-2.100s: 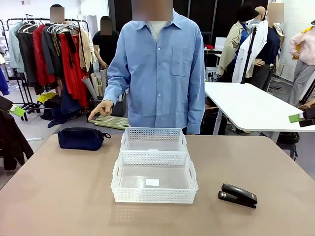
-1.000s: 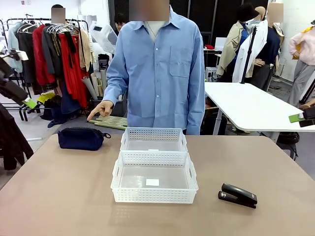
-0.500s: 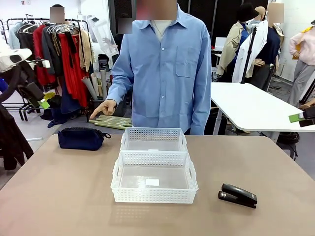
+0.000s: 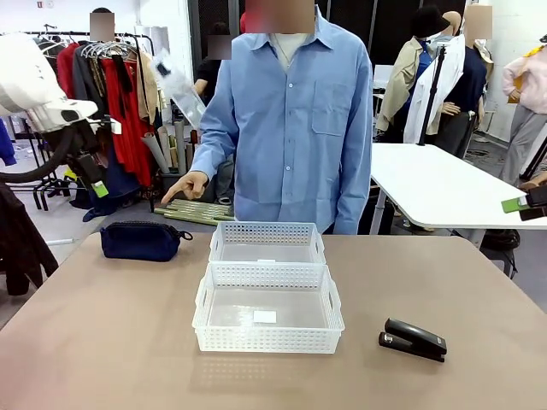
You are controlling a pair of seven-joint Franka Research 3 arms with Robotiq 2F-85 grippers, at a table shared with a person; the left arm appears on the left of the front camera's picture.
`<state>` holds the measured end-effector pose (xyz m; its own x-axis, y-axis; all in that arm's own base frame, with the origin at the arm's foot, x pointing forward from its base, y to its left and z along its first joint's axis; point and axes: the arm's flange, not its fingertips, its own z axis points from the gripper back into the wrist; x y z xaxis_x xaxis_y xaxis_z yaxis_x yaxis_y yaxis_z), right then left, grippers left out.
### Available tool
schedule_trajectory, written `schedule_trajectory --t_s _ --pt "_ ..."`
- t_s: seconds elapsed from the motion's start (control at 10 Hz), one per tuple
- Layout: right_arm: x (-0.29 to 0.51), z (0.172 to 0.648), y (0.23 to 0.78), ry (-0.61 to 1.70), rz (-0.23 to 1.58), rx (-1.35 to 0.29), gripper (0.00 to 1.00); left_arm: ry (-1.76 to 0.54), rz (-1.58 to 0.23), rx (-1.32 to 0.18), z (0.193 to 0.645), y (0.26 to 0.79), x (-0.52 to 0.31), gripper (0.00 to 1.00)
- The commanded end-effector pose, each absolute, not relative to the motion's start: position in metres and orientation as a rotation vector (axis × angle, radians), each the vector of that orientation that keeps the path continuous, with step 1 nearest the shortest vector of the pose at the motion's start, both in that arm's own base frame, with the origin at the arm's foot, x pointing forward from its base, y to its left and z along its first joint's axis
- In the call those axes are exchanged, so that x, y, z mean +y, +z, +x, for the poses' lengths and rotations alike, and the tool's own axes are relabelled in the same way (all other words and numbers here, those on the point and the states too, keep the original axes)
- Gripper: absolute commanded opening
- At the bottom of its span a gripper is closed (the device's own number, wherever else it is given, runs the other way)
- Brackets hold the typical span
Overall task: Distribute items into two baskets.
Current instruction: Pick up the Pencil pouch that the person points to.
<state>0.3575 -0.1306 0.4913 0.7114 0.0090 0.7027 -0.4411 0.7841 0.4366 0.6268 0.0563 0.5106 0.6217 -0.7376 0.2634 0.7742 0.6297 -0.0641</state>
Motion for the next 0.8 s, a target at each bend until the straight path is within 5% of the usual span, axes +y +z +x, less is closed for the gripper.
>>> schedule_trajectory --t_s 0.0,0.7 --pt "-0.131 0.360 0.491 0.269 0.654 -0.773 1.00 -1.028 -0.127 -0.187 0.641 0.502 0.059 1.00" --pt "-0.131 0.360 0.491 0.269 0.654 -0.773 1.00 -1.338 -0.123 -0.241 0.686 0.443 0.015 1.00"
